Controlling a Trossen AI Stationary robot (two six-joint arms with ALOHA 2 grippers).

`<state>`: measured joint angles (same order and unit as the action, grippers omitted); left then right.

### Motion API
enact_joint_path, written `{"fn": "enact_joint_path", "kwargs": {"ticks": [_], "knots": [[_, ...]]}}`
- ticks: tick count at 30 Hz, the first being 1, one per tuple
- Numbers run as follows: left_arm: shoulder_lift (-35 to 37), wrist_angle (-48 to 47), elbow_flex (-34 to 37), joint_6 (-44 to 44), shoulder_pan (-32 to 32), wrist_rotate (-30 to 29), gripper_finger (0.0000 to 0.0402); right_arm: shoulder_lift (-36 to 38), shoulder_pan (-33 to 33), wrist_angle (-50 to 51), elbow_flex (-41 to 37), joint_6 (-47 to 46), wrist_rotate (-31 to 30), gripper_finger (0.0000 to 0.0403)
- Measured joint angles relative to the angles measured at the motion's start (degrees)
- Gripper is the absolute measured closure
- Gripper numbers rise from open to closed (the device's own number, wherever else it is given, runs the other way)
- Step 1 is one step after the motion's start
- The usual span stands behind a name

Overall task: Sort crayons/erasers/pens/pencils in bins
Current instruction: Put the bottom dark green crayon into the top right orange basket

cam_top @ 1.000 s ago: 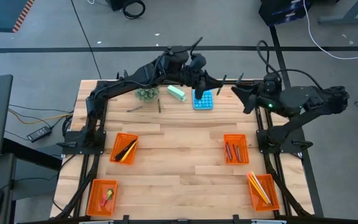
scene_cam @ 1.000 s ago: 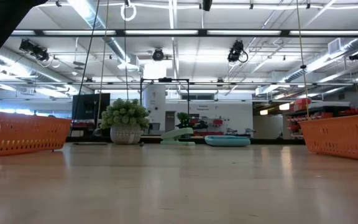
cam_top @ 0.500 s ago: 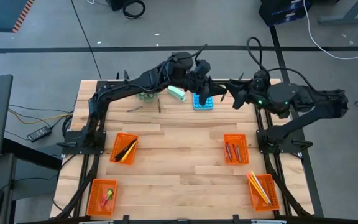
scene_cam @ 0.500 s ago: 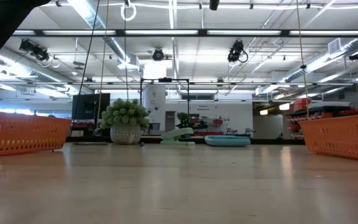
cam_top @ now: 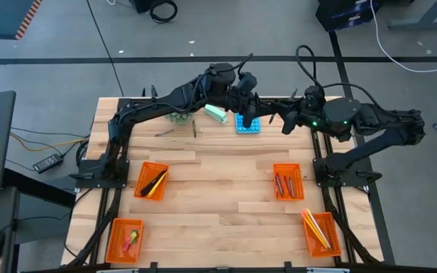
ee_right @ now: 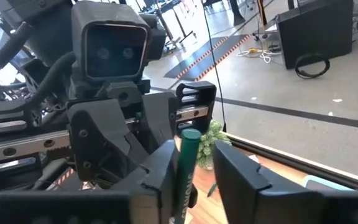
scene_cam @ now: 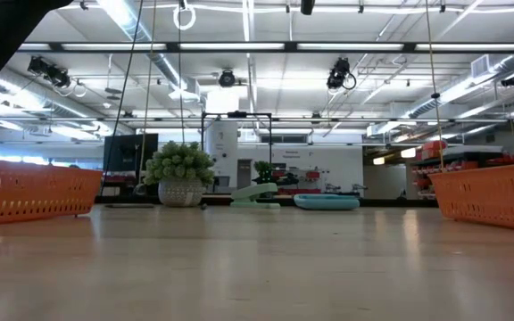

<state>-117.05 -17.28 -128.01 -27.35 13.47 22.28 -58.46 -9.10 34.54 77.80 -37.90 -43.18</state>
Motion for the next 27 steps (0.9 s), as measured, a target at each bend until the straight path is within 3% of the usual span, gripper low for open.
{"fn": "enact_joint_path", "kwargs": {"ticks": [8,19,23,27], "knots": [[-0.07,-0.59,0.0,1.68,0.01,-0.22,0.0351,-0.04,-0.03,-0.23,0.0,1.56,0.37,0.037],[-0.07,-4.72,-0.02,4.44,0.77,0.01,0.033,0.02,0.02,7.49,0.0,-1.73,0.32,0.0371],[0.32,-12.69,-0.02,10.99,1.51,-0.04,0.0325,0.07,0.02,13.97,0.0,-8.36,2.87,0.0371],[0.79,-25.02,-0.04,15.64,3.38,-0.19,0.0326,-0.3,-0.03,28.17,-0.51,-21.78,11.12,0.0371]]}}
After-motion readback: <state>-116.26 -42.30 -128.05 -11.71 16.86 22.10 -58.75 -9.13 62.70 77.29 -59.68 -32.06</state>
